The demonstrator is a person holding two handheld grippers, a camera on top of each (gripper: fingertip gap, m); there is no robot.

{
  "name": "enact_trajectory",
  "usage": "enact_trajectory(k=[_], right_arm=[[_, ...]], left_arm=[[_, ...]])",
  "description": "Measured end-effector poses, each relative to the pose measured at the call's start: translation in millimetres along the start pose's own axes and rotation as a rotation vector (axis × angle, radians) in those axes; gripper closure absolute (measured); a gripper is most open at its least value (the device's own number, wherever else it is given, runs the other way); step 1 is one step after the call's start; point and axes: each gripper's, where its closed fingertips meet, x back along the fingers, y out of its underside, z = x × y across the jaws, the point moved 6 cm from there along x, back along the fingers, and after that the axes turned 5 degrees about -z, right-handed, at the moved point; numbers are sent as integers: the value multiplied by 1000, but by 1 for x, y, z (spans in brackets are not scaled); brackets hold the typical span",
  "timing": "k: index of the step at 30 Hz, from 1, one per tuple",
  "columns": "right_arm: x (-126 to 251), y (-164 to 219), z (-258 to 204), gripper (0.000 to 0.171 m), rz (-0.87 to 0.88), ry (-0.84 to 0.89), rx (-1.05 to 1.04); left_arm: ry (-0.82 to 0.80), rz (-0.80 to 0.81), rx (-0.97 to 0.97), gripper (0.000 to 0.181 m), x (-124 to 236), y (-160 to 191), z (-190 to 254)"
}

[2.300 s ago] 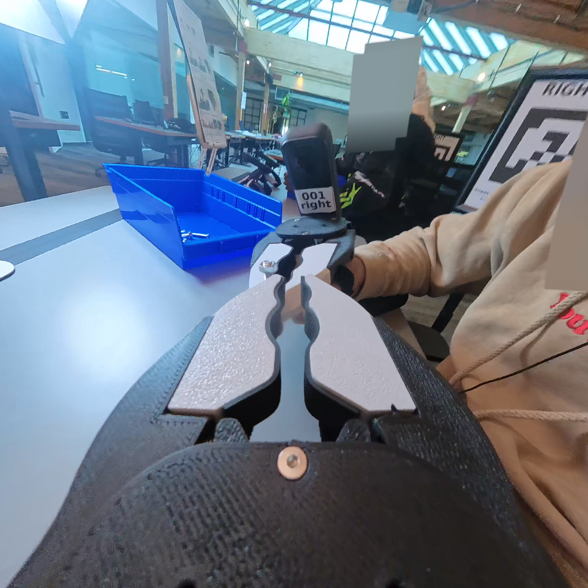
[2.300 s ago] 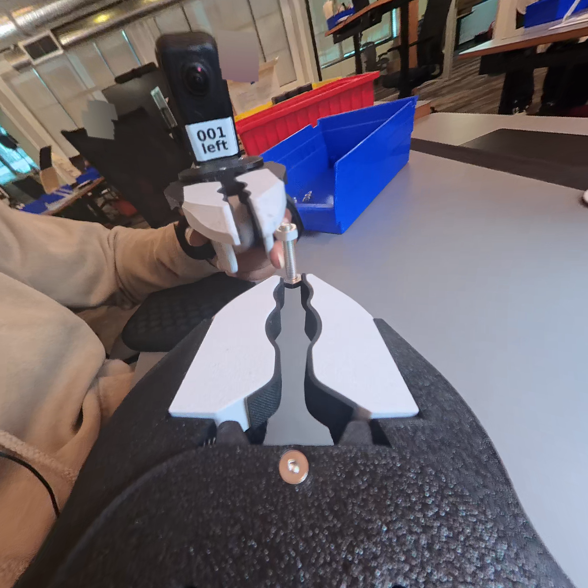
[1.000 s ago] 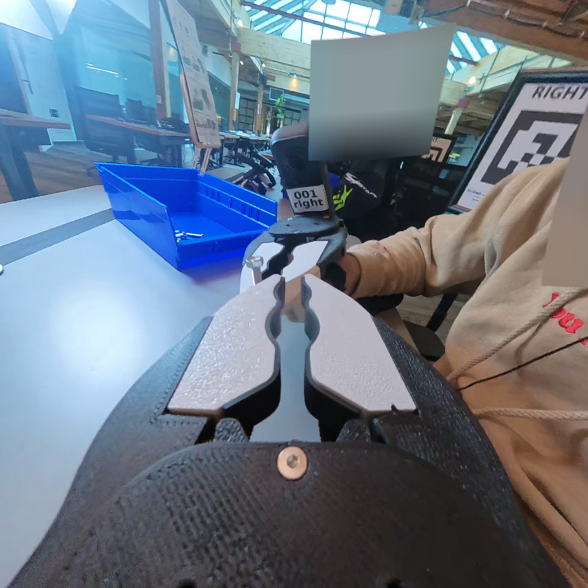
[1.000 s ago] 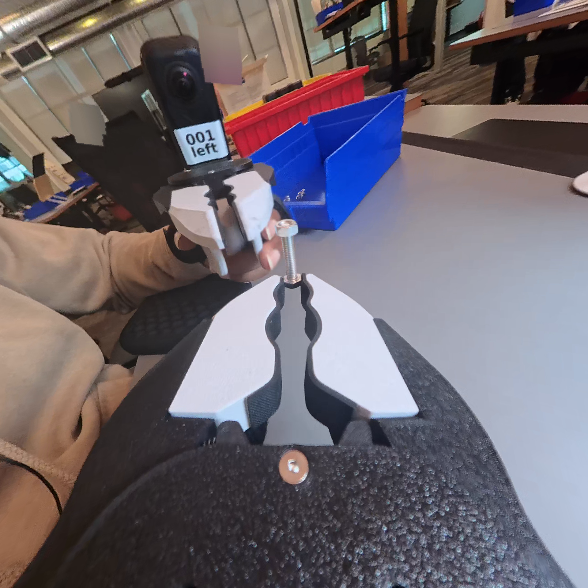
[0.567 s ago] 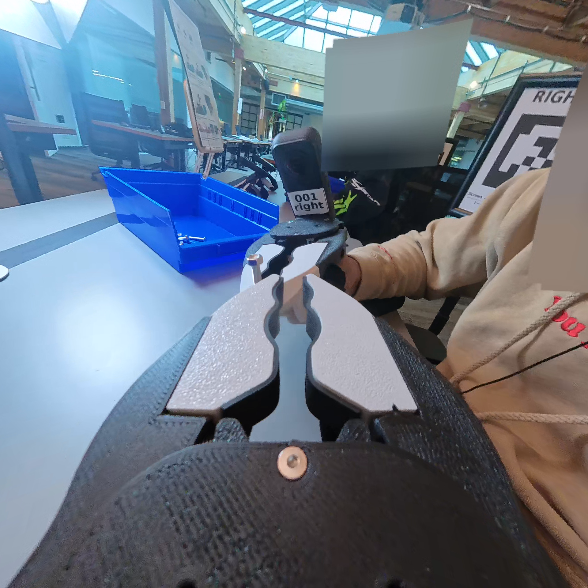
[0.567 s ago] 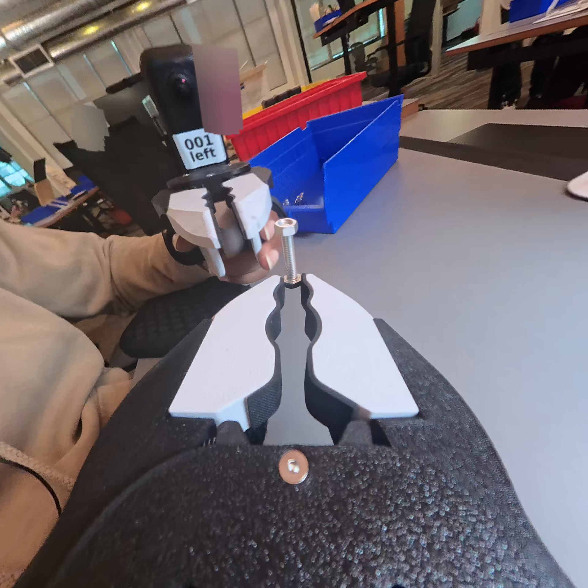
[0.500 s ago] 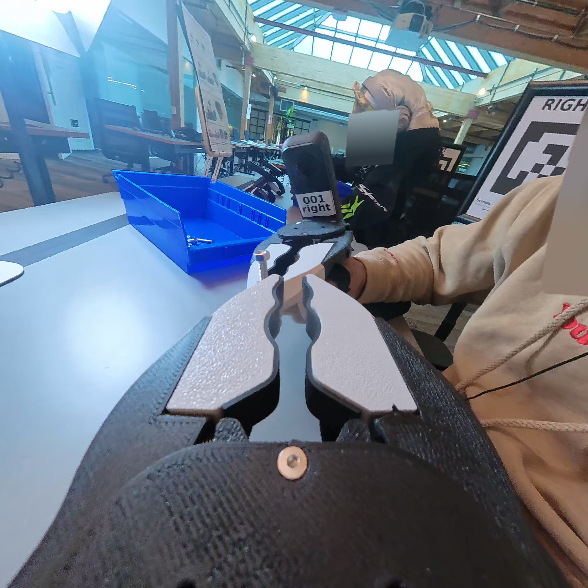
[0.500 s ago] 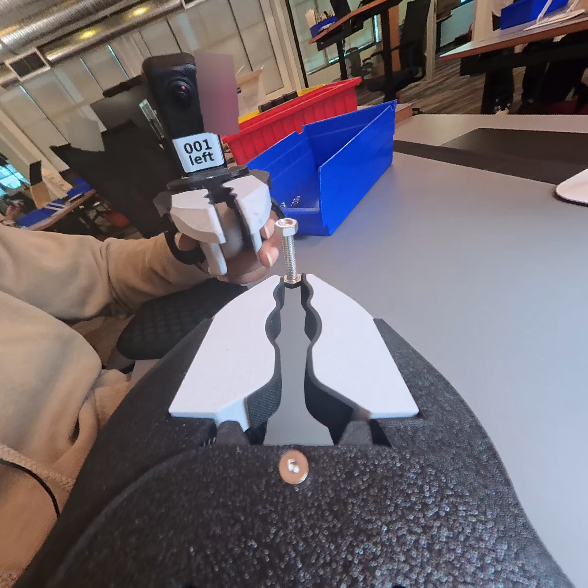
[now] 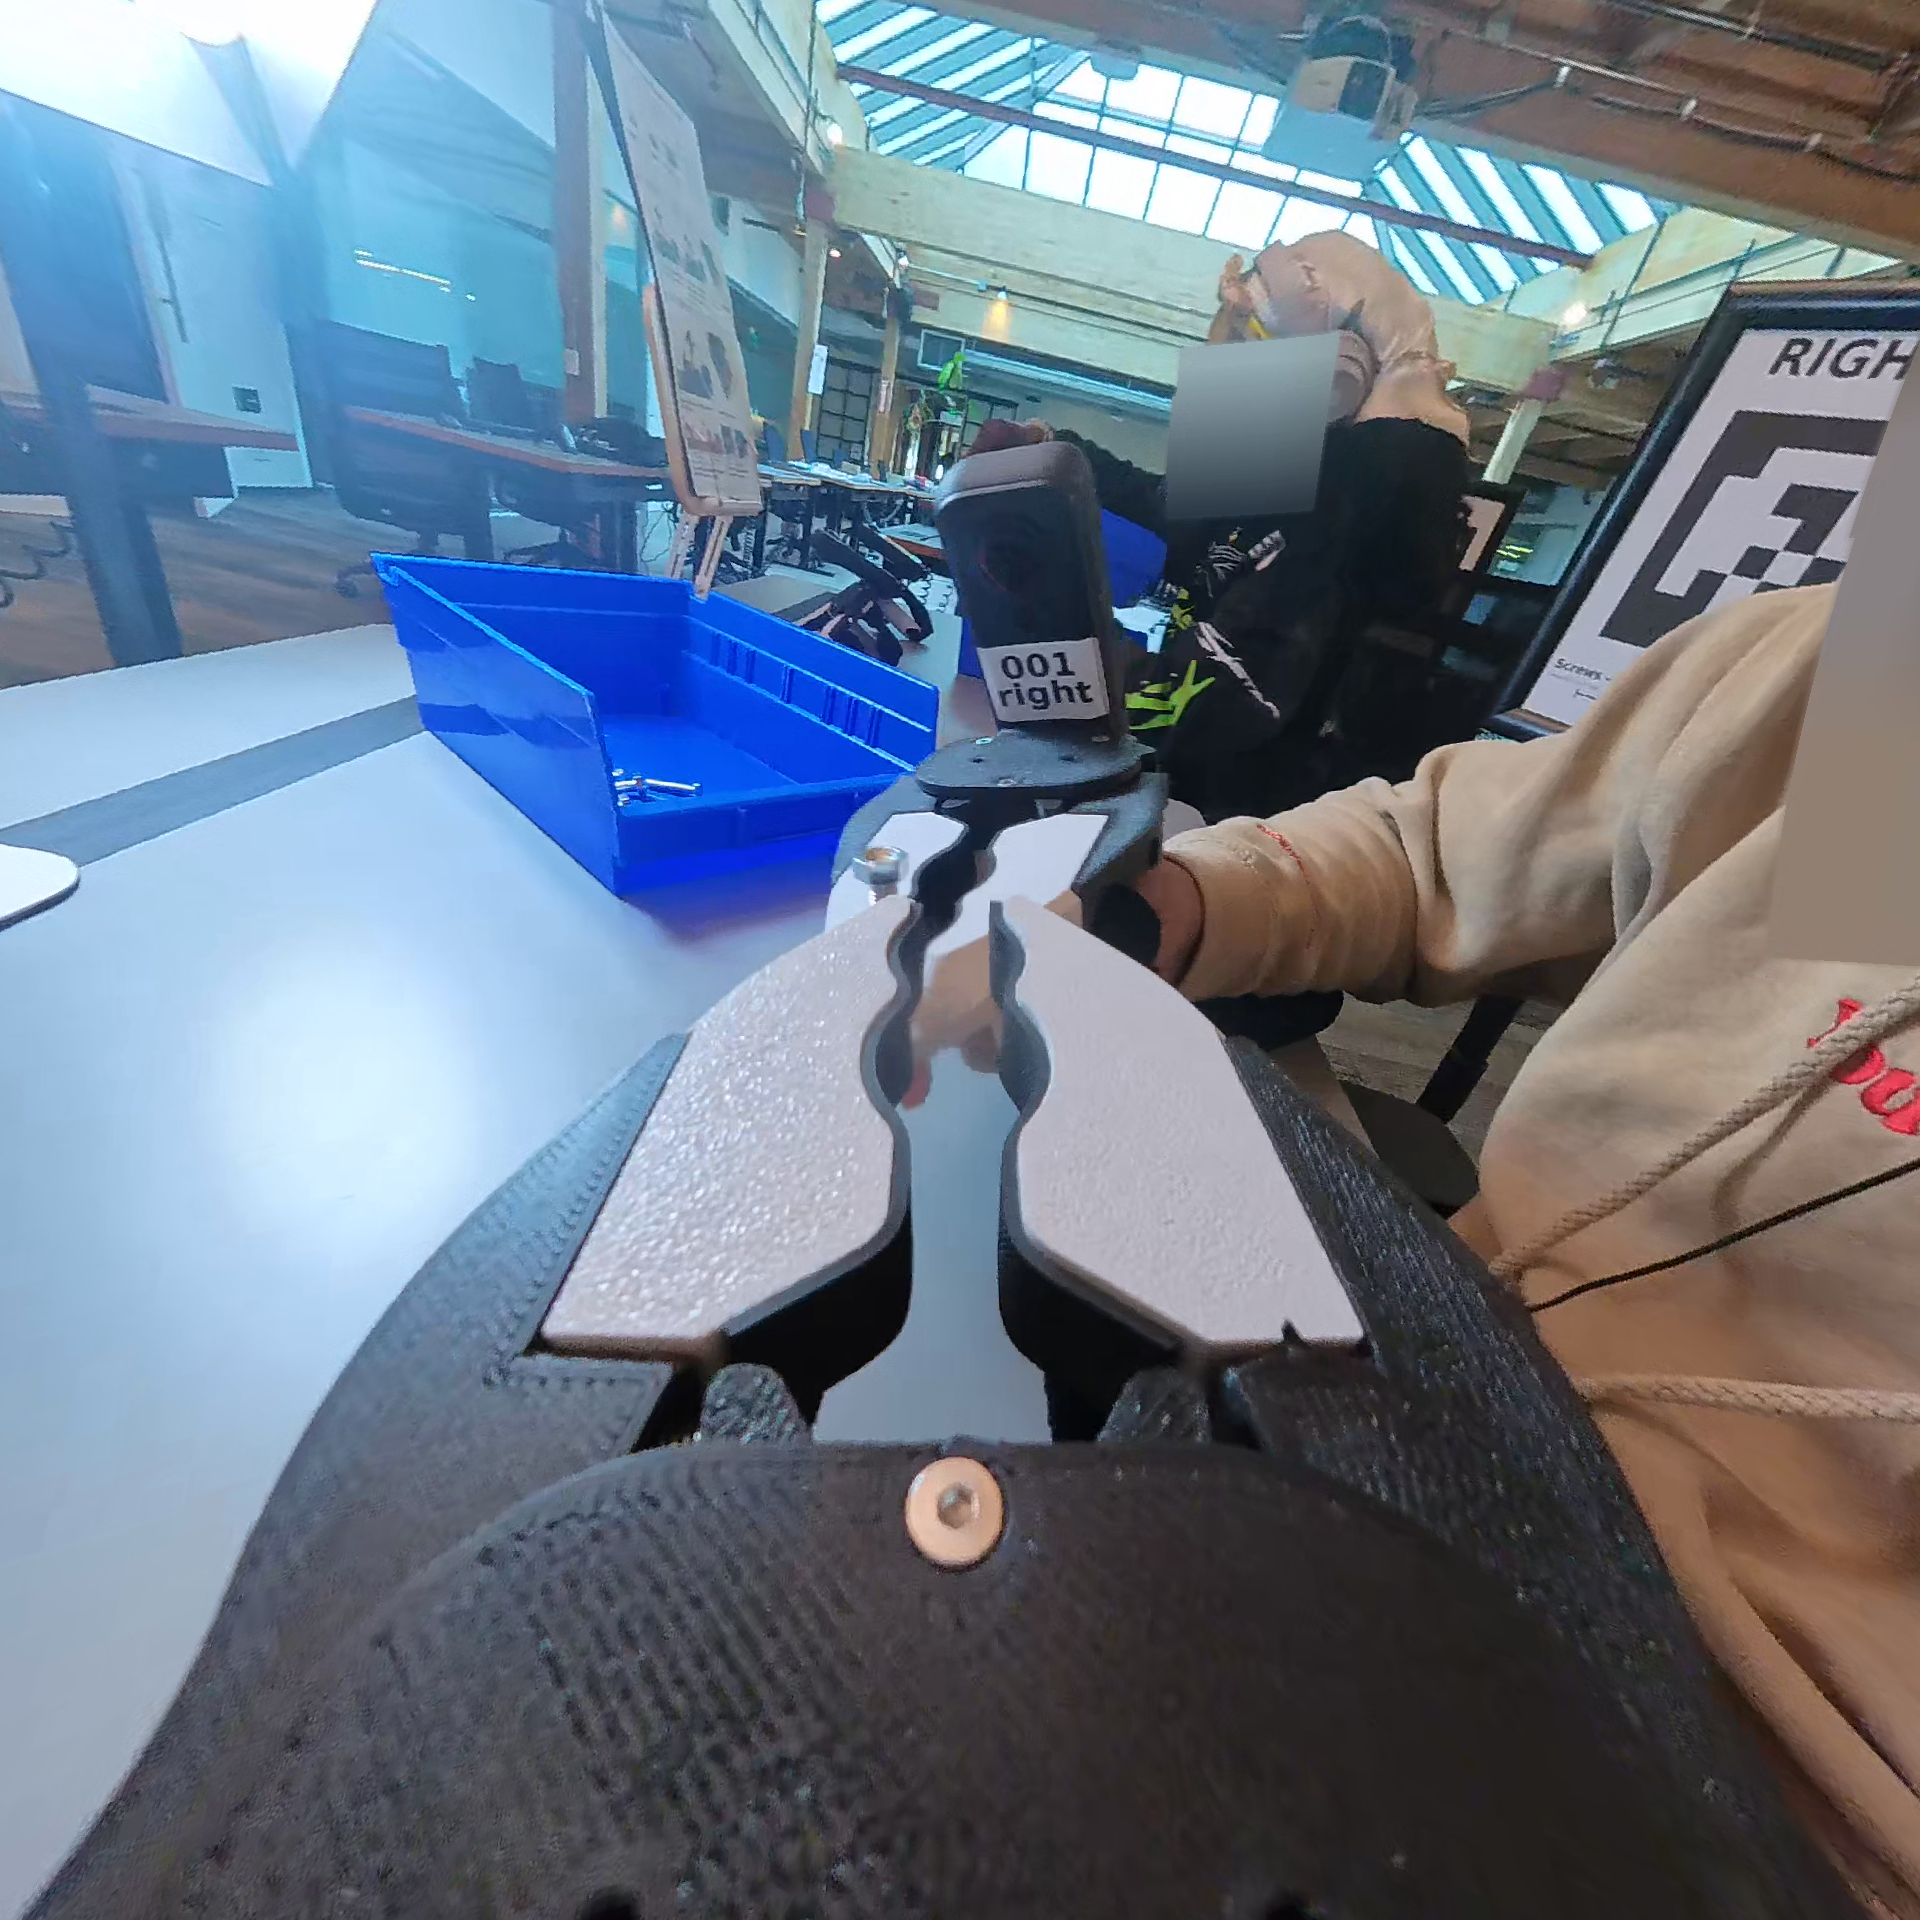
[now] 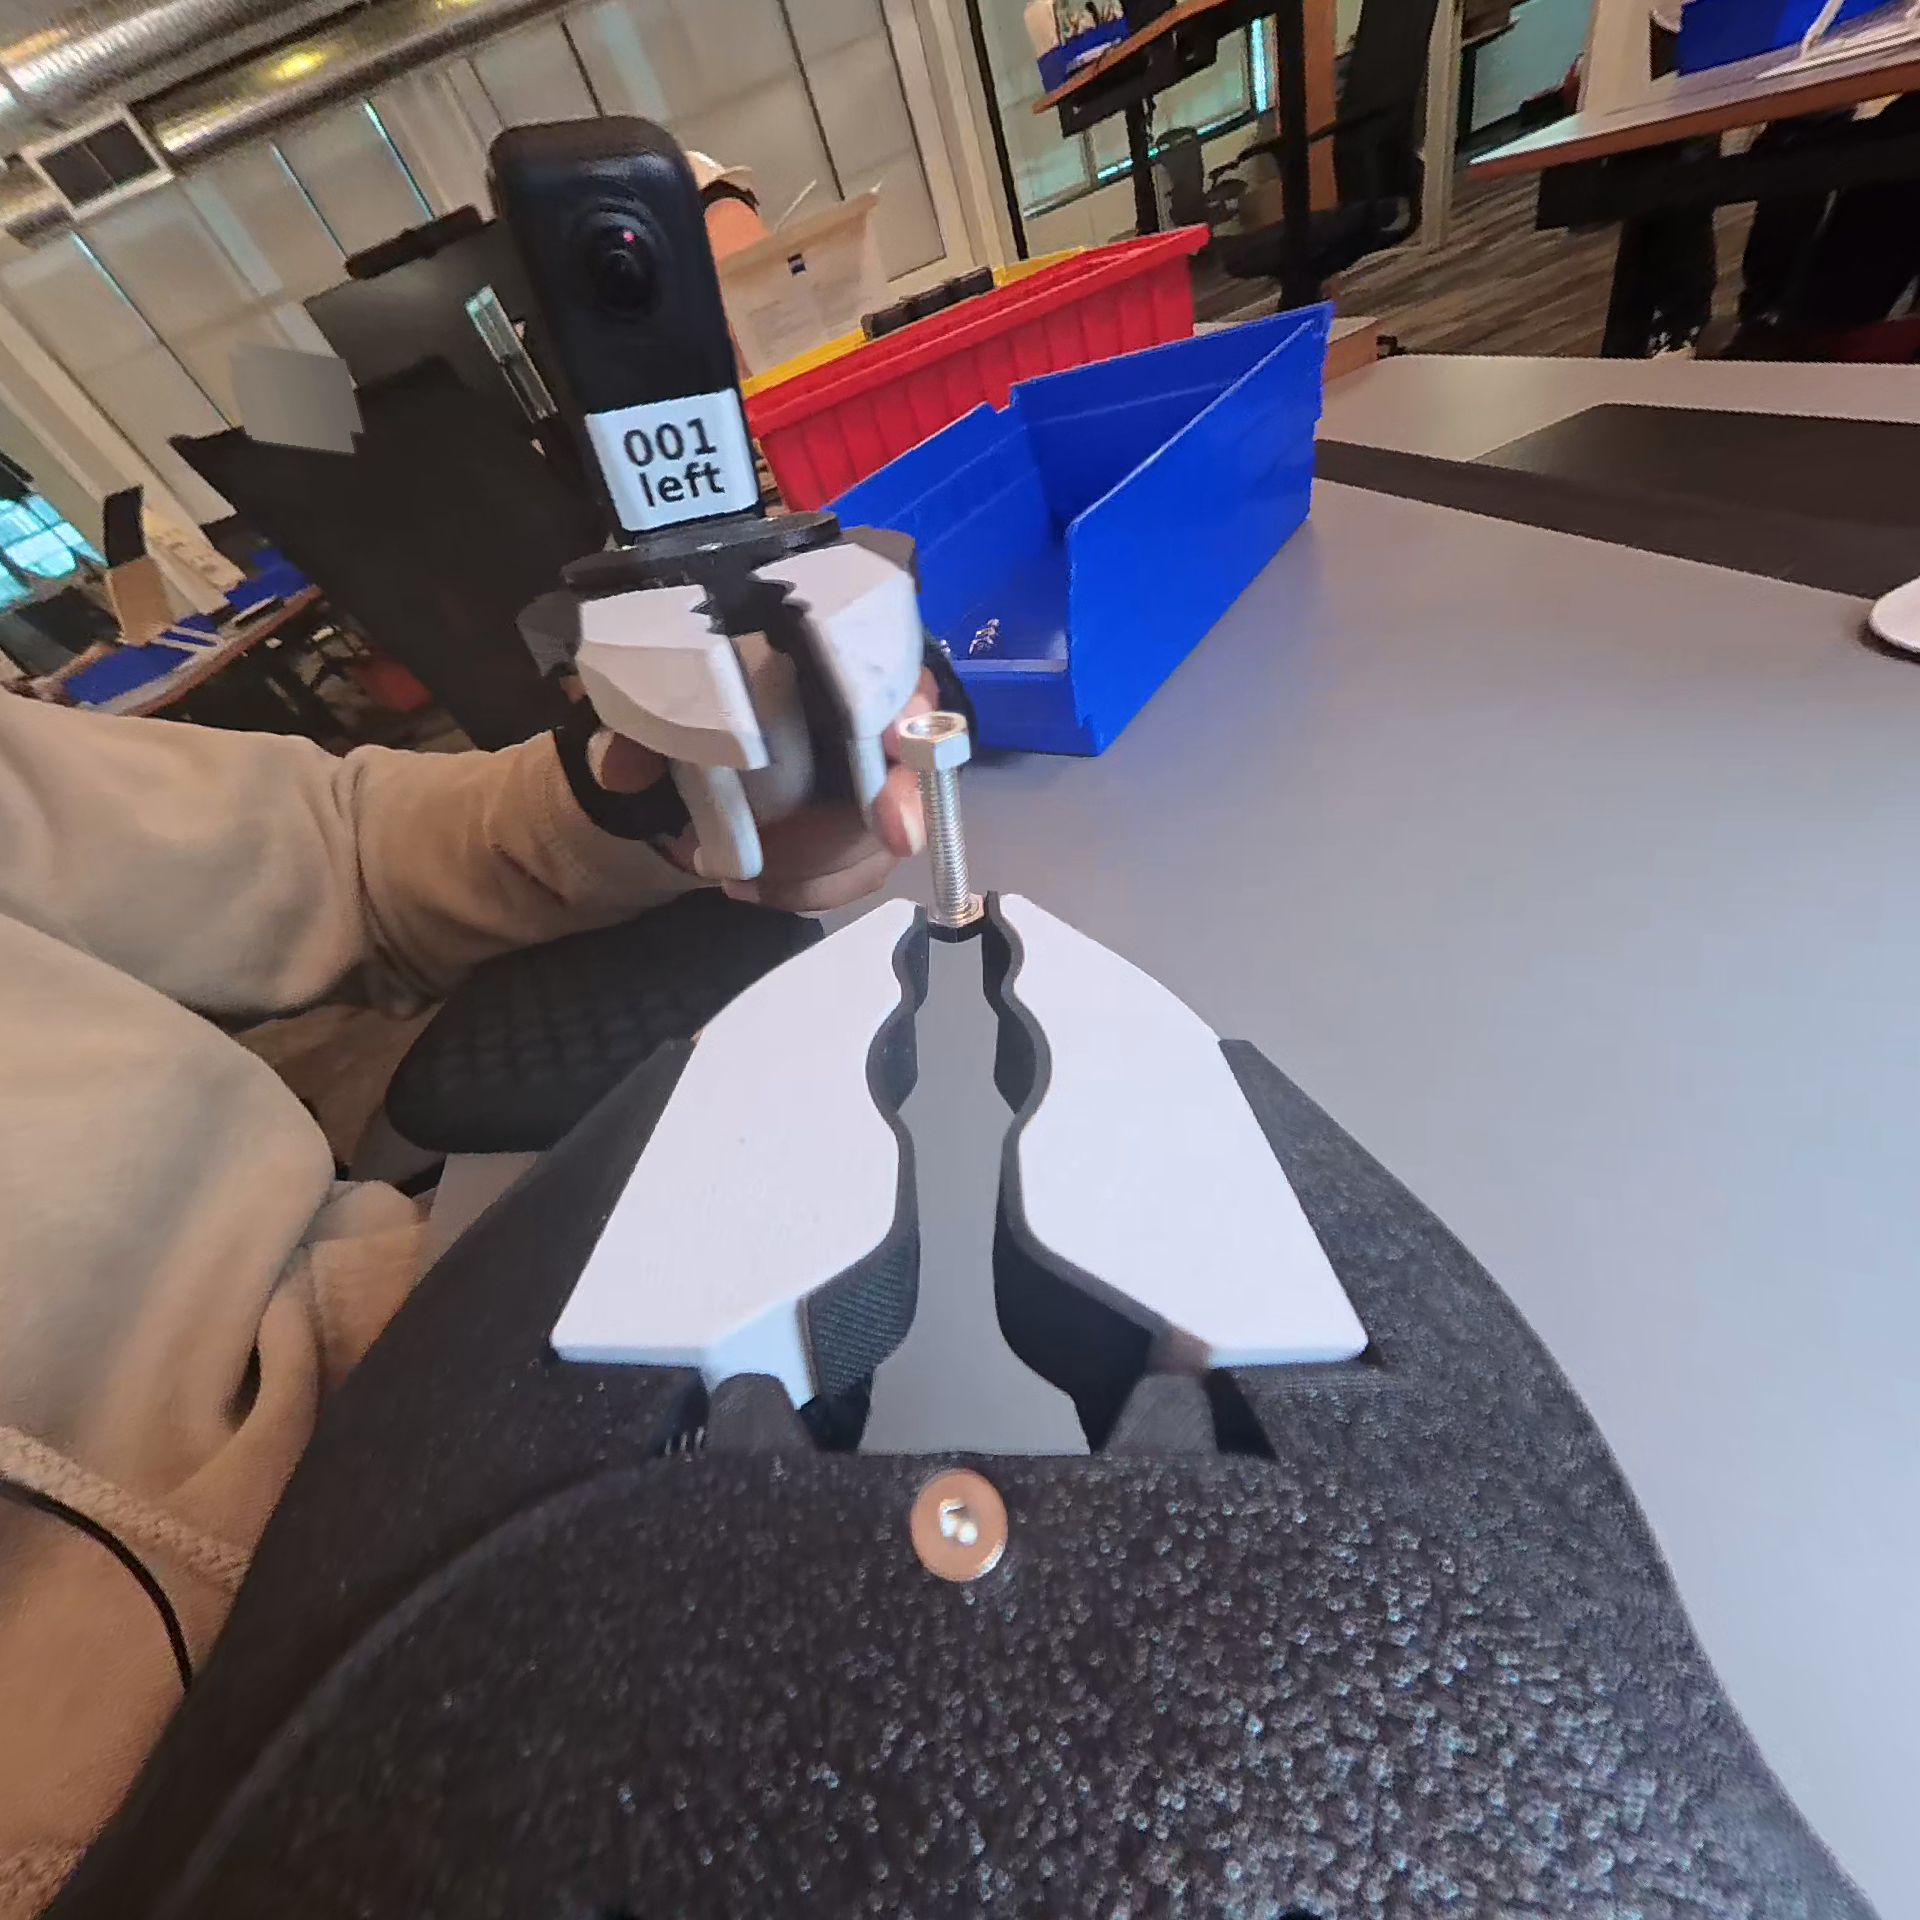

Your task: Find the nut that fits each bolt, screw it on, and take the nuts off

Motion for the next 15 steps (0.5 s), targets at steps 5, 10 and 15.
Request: enact_trajectory(k=[5, 10, 15], right_arm=[[-9, 5, -10, 161, -32, -37, 36], [-1, 0, 0, 161, 3, 1, -3], [-5, 3, -6, 161, -17, -22, 19]], left_arm=[[-11, -36, -26, 147, -7, 5, 3], [20, -2, -15, 172, 0, -1, 4], [-20, 5, -11, 162, -1, 0, -1]])
